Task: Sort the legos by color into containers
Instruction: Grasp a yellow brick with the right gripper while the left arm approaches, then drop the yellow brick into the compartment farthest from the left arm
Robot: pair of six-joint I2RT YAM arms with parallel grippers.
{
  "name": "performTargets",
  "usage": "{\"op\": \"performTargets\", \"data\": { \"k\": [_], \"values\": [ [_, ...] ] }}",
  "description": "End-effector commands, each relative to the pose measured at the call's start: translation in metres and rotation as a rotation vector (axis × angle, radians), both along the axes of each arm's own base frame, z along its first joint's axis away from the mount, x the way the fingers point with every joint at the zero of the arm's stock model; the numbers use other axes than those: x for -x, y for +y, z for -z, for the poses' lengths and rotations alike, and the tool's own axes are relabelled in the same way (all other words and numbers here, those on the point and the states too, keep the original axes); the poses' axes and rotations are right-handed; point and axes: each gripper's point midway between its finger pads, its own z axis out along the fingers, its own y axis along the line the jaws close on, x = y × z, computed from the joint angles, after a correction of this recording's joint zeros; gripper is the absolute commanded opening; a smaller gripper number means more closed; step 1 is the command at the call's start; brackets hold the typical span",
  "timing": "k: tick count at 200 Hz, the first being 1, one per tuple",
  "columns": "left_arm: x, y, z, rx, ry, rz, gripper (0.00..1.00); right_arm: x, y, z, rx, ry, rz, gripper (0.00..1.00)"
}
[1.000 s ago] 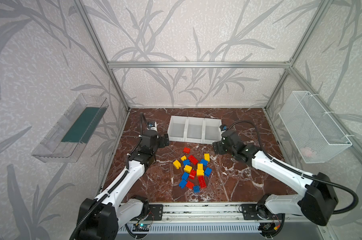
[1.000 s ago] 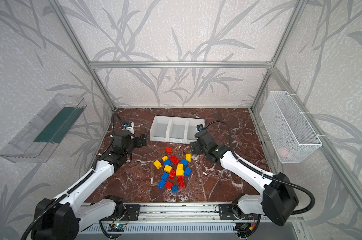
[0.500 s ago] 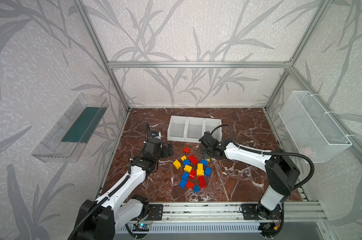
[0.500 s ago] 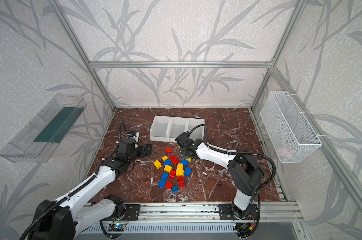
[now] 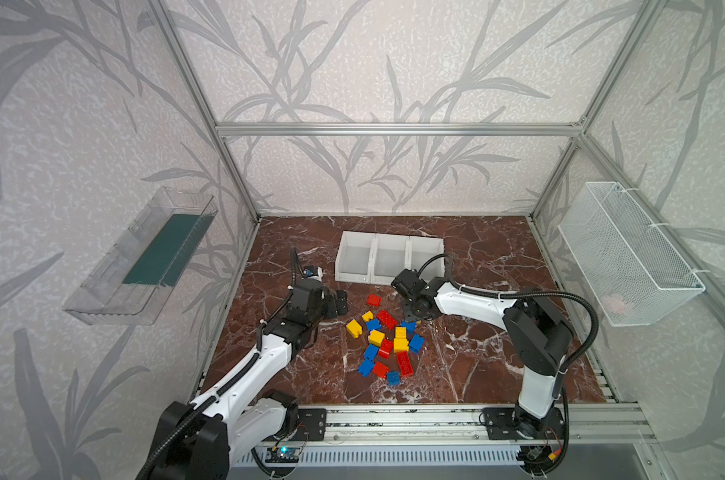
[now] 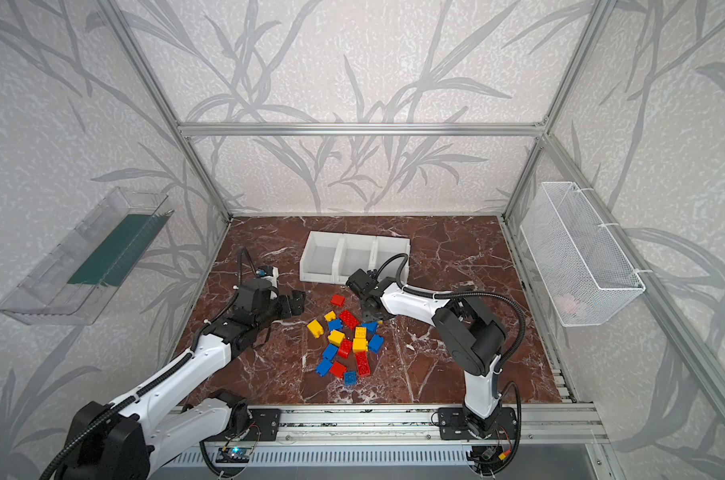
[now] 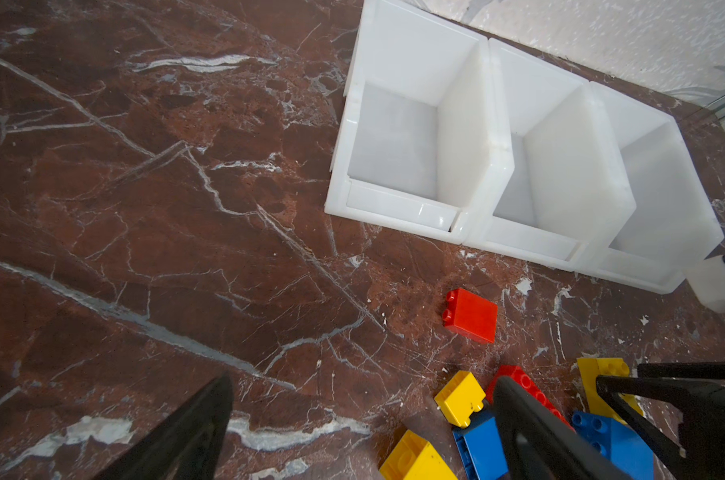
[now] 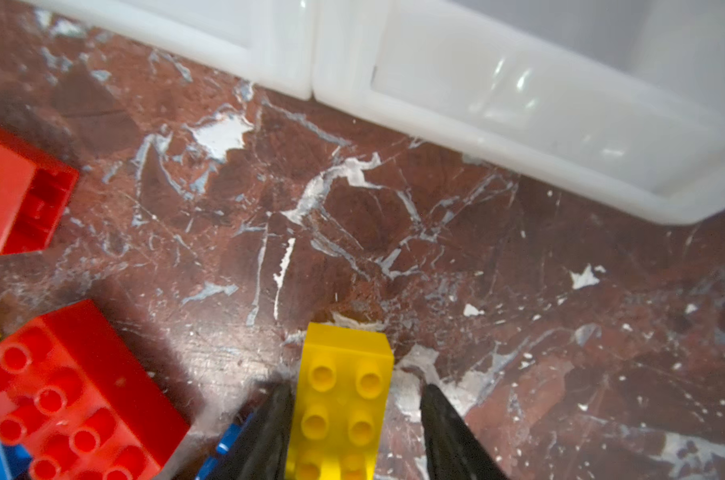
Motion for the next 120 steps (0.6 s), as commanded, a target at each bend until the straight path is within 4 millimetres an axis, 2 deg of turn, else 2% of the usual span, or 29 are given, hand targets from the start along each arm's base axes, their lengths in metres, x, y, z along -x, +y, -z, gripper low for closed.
{"op": "performTargets", "data": {
  "k": [1, 40, 77, 94, 120],
  "values": [
    [0.003, -0.002, 0.0, 0.027, -0.003, -0.01, 0.99, 0.006, -0.004, 0.009, -0.018, 0.031, 0.014, 0.47],
    [0.004, -0.001, 0.003, 0.033, 0.003, -0.016, 0.99, 0.006, -0.007, 0.012, -0.018, 0.041, 0.014, 0.4],
    [0.005, -0.002, 0.003, 0.042, 0.005, -0.019, 0.99, 0.002, -0.009, 0.005, -0.021, 0.023, 0.003, 0.31],
    [0.005, -0.003, 0.002, 0.045, 0.002, -0.015, 0.99, -0.003, -0.008, -0.011, -0.031, -0.005, -0.02, 0.29],
    [0.006, -0.002, -0.003, 0.046, -0.016, -0.018, 0.99, -0.027, -0.009, -0.057, -0.049, -0.099, -0.057, 0.29]
  ]
}}
